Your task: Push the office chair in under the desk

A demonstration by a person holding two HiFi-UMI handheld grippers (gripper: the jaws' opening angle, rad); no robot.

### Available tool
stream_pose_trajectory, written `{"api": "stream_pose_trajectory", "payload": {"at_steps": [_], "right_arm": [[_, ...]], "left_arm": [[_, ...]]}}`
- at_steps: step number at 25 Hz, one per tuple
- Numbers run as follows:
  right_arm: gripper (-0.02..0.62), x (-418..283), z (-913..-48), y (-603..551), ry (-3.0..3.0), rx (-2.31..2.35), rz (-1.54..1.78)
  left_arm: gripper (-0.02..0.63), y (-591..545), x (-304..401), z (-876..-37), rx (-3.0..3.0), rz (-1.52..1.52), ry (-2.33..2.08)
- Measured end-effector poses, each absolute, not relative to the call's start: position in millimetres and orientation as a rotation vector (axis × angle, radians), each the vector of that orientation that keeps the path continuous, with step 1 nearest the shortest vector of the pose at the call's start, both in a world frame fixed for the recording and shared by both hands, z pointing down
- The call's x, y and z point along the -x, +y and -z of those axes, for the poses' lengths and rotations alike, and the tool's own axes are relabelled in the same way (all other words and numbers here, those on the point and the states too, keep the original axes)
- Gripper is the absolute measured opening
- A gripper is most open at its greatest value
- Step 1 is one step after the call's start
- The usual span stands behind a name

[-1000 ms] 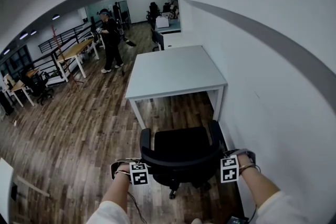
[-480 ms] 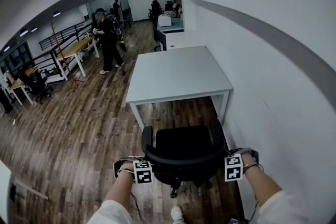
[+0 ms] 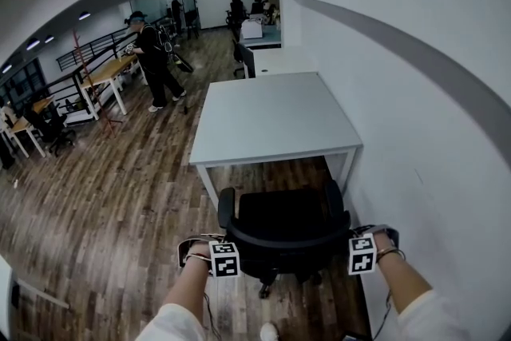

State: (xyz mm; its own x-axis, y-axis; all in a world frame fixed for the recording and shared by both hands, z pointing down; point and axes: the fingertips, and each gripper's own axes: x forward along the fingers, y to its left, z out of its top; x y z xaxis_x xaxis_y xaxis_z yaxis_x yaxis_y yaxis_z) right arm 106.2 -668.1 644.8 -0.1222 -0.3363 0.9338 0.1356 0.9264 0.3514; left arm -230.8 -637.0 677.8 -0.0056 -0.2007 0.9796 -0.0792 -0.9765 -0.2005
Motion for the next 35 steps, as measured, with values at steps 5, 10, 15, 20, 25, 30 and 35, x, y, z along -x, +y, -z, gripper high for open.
{"api": "stream_pose_trajectory", "payload": {"at_steps": [5,10,15,20,25,30,35], "right_arm": [[0.097,-100,-646,-697,-1.643,-0.162,0.398],[0.097,-99,-645,-720,-1.637,-0.164,0.386],[0.097,-97,-645,-747,-1.643,-0.178,0.389],[0.097,-93,-643,-772,-1.644,-0.175,0.388],[0.095,-90,-645,-807,-1.651,-0.180,0.390],[0.095,-88,-646,-838,-1.648,-0.170,0.401],[0.095,-89,-644,-862,-1.652,-0.163,0.410]], "left_arm": [[0.207,-670,236,-680,2.151,2.138,0.299],[0.207,-695,238,-680,2.153,2.139,0.280],[0.207,-723,240,-680,2.147,2.141,0.270],[0.207,-749,243,-677,2.148,2.136,0.266],[0.207,-785,247,-677,2.138,2.139,0.266],[0.207,-812,248,-679,2.144,2.147,0.272],[0.207,-833,248,-678,2.147,2.154,0.280]]}}
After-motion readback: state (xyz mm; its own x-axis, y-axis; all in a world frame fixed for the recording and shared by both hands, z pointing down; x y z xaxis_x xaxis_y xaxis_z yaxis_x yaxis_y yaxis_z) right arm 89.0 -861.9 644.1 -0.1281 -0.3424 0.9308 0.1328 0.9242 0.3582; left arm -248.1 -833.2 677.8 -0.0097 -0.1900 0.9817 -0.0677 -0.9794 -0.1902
